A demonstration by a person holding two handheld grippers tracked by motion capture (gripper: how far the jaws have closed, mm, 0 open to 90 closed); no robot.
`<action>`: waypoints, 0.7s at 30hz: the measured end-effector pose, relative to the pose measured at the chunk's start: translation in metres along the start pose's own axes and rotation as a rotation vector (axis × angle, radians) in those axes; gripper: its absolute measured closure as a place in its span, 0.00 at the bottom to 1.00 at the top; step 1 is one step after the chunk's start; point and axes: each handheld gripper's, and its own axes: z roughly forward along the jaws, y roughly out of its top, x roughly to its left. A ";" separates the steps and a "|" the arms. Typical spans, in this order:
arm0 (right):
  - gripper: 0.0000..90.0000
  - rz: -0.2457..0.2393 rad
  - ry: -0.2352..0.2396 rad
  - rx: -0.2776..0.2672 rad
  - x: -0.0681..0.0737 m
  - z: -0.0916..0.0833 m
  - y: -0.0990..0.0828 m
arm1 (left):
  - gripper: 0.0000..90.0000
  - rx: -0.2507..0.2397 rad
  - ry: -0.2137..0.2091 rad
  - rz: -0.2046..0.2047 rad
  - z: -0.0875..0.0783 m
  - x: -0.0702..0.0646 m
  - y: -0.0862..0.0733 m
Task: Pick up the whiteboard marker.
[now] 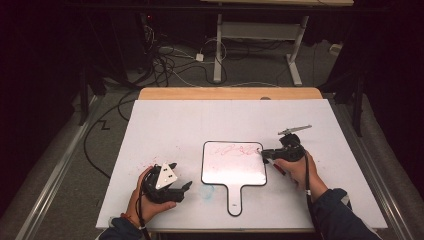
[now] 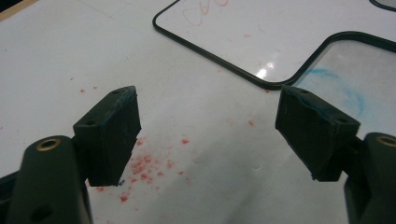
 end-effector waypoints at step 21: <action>0.90 -0.202 0.071 -0.280 0.068 -0.047 0.003 | 0.30 -0.145 -0.279 -0.117 0.038 -0.034 0.087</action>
